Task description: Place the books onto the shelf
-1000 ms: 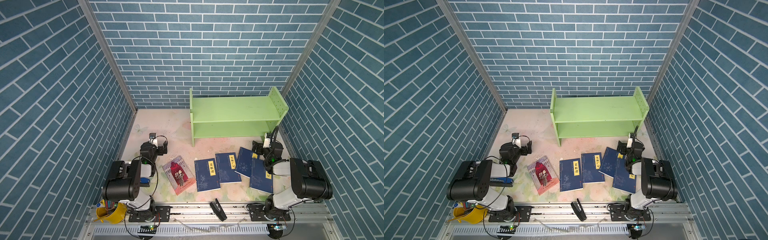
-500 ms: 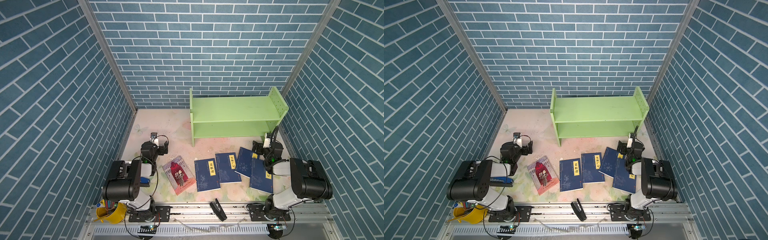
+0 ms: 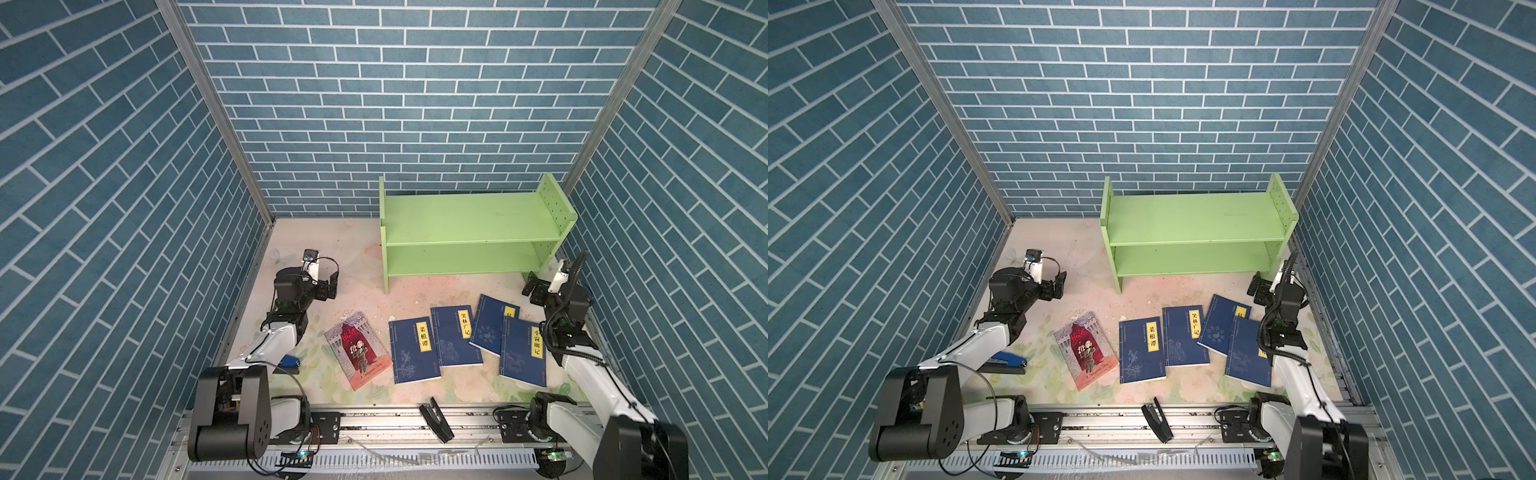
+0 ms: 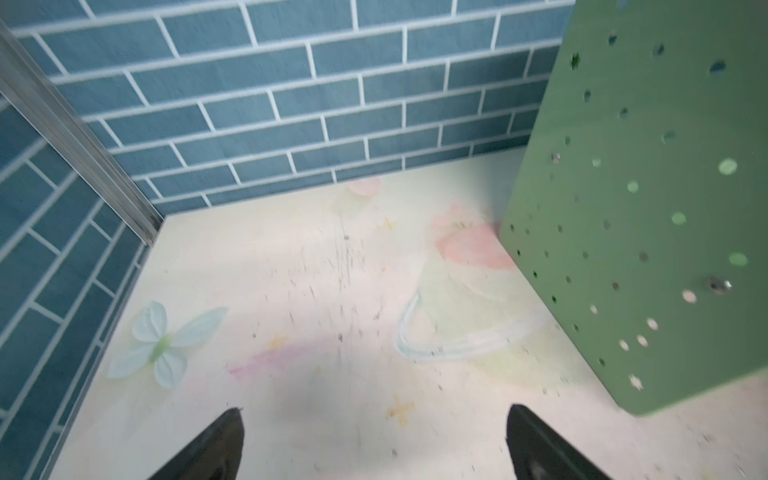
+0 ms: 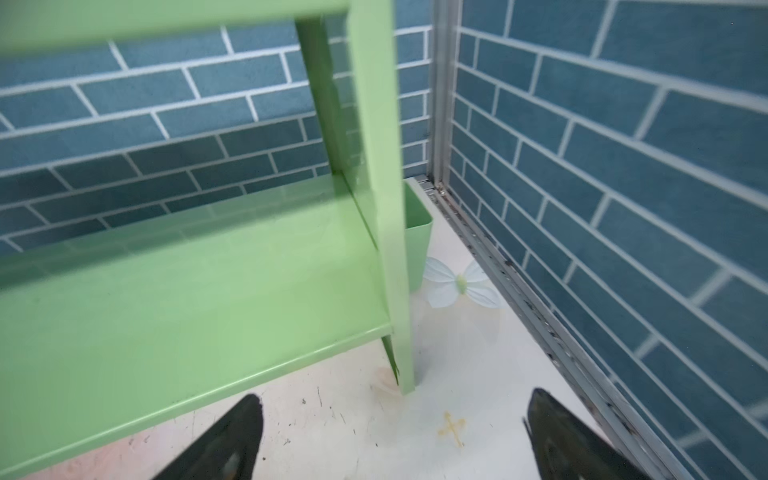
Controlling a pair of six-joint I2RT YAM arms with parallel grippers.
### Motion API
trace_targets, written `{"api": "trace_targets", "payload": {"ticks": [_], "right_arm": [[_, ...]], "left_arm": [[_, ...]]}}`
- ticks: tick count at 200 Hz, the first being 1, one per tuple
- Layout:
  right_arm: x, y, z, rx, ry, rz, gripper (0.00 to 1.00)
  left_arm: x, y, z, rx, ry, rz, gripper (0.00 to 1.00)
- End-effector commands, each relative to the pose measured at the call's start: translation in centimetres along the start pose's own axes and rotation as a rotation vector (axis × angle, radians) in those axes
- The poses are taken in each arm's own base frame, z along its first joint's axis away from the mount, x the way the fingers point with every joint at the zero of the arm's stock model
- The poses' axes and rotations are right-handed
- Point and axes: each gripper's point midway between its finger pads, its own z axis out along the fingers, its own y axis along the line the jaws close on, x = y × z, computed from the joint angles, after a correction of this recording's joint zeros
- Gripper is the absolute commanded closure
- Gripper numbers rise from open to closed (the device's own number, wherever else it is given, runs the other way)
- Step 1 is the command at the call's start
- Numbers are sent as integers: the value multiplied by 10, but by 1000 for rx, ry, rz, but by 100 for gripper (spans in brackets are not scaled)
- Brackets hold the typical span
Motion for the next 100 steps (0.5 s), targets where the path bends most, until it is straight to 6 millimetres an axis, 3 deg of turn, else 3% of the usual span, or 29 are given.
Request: {"api": "trace_targets", "payload": {"ticks": [1, 10, 13, 52, 74, 100], "right_arm": [[27, -31, -32, 172, 148, 151, 1], [32, -38, -42, 214, 182, 178, 1], [34, -40, -45, 225, 192, 187, 1], [64, -45, -79, 306, 440, 295, 1], [85, -39, -90, 298, 544, 355, 1], [96, -37, -96, 295, 584, 380, 1]], "left_arm": [[28, -27, -18, 143, 214, -19, 0], [32, -37, -26, 192, 275, -27, 0], [24, -38, -28, 202, 272, -22, 0], [16, -64, -59, 299, 445, -9, 0], [8, -78, -72, 348, 457, -5, 0], [-3, -97, -90, 413, 445, 3, 0]]}}
